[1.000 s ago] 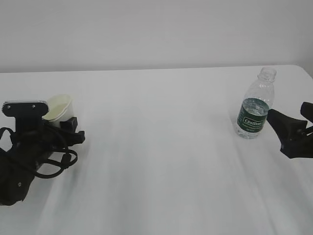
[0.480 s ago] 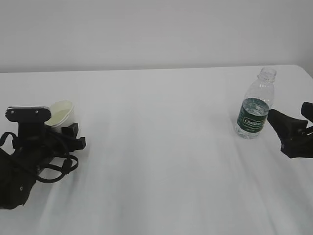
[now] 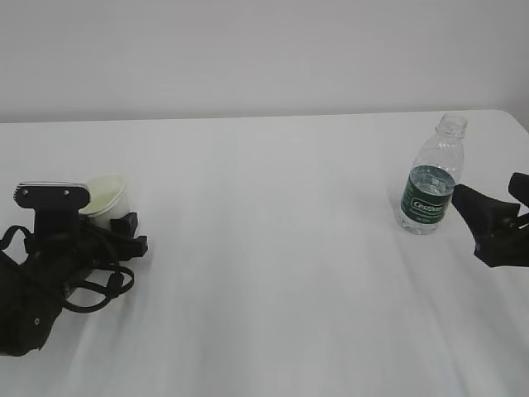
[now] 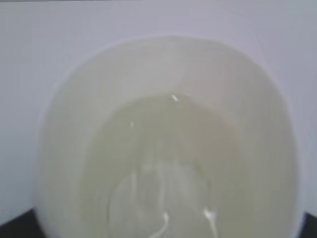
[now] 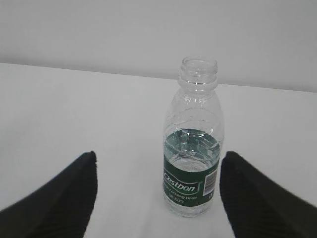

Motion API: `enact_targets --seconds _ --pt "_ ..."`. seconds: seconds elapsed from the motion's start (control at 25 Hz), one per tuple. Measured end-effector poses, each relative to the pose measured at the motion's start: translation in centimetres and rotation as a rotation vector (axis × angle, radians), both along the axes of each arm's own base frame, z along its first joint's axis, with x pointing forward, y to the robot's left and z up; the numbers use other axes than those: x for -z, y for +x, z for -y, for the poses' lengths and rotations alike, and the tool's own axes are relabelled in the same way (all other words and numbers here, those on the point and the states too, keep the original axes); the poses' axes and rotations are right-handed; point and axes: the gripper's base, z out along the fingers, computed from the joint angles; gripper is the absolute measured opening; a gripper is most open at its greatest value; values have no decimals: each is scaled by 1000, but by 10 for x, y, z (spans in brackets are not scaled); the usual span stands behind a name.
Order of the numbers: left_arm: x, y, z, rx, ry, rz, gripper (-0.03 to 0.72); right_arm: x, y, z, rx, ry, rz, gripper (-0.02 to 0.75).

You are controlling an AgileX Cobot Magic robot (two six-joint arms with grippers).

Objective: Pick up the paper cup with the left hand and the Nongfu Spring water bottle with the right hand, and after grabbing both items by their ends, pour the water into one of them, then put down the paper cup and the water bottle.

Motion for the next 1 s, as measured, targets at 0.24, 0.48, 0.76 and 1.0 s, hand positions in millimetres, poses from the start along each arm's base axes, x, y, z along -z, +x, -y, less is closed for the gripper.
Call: enact_targets --seconds 0.24,0.48,0.76,1.0 --pt "-1 0 0 2 0 8 513 0 0 0 0 0 0 587" --pt "-1 0 -1 -22 -29 7 551 0 0 0 0 0 0 587" --pt "-1 0 -1 -23 -33 9 574 0 0 0 -6 -30 6 587" --pt "-6 -2 -2 -16 -35 15 575 0 0 0 -7 -38 8 586"
